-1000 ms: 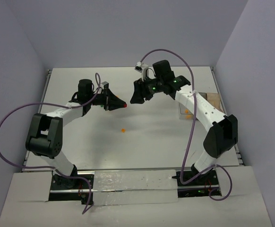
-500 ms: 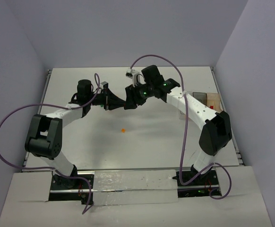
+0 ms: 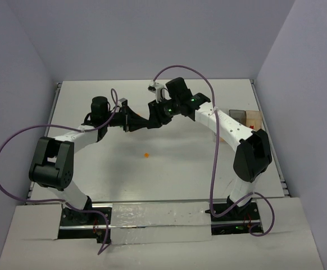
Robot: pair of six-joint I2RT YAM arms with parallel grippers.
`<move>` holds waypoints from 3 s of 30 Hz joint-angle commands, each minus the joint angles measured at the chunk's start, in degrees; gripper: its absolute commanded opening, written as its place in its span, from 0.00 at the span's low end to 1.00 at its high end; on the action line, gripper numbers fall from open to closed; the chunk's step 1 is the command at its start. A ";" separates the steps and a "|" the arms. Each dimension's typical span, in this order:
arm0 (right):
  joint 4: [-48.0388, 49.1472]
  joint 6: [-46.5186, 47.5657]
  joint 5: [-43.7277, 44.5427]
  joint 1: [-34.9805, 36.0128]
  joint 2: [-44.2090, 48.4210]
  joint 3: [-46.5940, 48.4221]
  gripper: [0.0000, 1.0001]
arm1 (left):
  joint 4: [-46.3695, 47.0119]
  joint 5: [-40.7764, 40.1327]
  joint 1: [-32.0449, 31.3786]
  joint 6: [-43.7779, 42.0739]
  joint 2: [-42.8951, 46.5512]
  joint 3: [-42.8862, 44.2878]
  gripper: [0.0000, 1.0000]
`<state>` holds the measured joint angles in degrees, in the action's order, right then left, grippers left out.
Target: Sort the legos into containers by color
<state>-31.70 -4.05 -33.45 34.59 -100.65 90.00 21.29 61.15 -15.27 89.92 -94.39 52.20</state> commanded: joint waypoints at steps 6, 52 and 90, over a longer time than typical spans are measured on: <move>2.51 -0.85 0.12 0.22 -0.85 3.65 0.46 | 3.13 0.06 -0.03 0.97 2.56 -0.25 0.02; -26.08 39.05 10.03 -51.15 10.99 -9.07 0.00 | -38.41 -51.53 -5.04 -69.56 9.87 20.68 0.99; -29.15 40.70 6.26 -43.85 0.54 2.88 0.50 | -45.44 -35.73 0.71 -77.91 5.54 23.38 0.99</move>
<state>-59.43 36.55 -17.88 -21.28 -110.30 97.43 -23.81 17.38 -19.04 11.09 -88.42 73.49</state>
